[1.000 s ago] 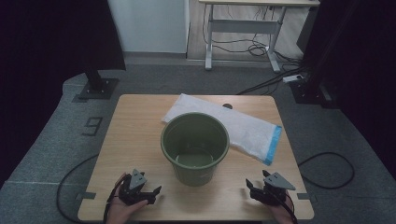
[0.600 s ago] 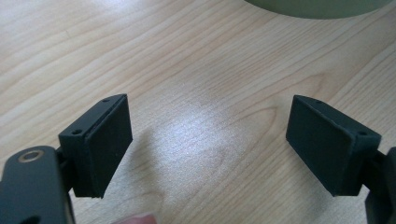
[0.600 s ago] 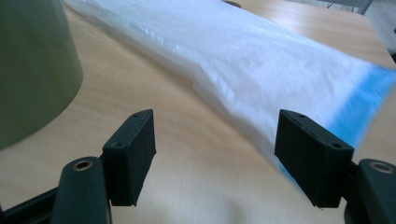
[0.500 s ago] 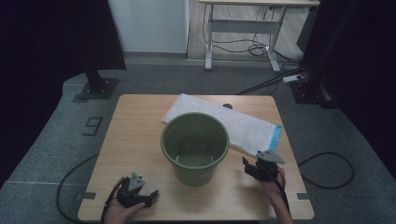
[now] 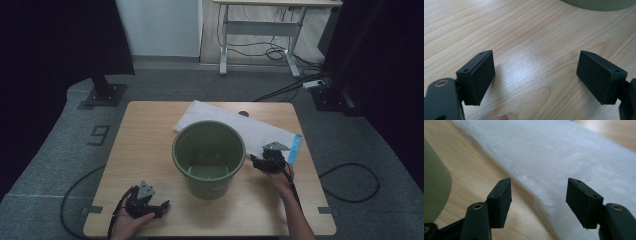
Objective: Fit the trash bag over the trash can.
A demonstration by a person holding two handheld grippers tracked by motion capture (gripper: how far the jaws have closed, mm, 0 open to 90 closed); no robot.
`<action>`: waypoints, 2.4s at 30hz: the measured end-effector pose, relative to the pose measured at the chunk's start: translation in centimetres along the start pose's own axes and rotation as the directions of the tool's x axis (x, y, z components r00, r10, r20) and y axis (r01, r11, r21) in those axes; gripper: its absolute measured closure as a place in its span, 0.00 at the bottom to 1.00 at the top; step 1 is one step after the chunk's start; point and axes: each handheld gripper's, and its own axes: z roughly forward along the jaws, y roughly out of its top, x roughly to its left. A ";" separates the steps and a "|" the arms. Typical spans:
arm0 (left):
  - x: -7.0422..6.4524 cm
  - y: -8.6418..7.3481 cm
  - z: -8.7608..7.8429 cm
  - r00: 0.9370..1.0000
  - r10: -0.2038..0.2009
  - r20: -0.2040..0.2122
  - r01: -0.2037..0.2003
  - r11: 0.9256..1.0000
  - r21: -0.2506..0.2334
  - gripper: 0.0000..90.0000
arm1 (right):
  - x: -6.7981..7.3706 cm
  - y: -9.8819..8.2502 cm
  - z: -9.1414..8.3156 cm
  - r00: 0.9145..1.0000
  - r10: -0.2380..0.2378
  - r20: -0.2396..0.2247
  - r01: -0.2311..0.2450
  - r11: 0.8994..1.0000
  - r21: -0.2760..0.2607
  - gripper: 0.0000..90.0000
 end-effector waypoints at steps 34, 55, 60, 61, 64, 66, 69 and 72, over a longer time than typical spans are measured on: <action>0.2 -0.6 -0.5 1.000 -0.028 -0.003 0.028 1.000 0.004 0.16 | 1.0 -3.8 -5.5 0.999 -0.035 0.041 0.035 0.999 -0.015 0.98; 0.1 -0.7 -0.6 0.999 -0.038 -0.013 0.038 0.999 0.004 0.16 | -1.9 -10.9 -13.5 0.996 0.089 -0.019 -0.091 0.993 -0.074 0.96; 0.1 -0.7 -0.6 0.999 -0.038 -0.013 0.038 0.999 0.004 0.16 | -1.6 -11.0 -13.0 0.998 0.061 -0.020 -0.062 0.996 -0.060 0.87; 0.1 -0.7 -0.6 0.999 -0.038 -0.013 0.038 0.999 0.004 0.16 | -1.4 -10.9 -12.9 0.998 0.050 -0.023 -0.051 0.997 -0.057 0.85; 0.1 -0.7 -0.6 0.999 -0.038 -0.012 0.039 0.999 0.004 0.16 | -0.8 -10.6 -12.4 1.000 0.021 -0.007 -0.021 0.998 -0.056 0.70; 0.2 -0.7 -0.6 0.999 -0.038 -0.011 0.038 0.999 0.004 0.16 | -0.3 -10.3 -12.2 1.000 0.024 0.015 -0.023 0.997 -0.073 0.56; 0.2 -0.7 -0.6 0.999 -0.037 -0.010 0.037 0.999 0.004 0.16 | 0.7 -9.4 -12.0 0.999 0.035 0.033 -0.032 0.993 -0.112 0.46; 0.2 -0.6 -0.5 0.999 -0.036 -0.010 0.036 0.999 0.005 0.16 | 1.9 -8.2 -11.3 1.000 0.021 0.018 -0.018 0.990 -0.137 0.43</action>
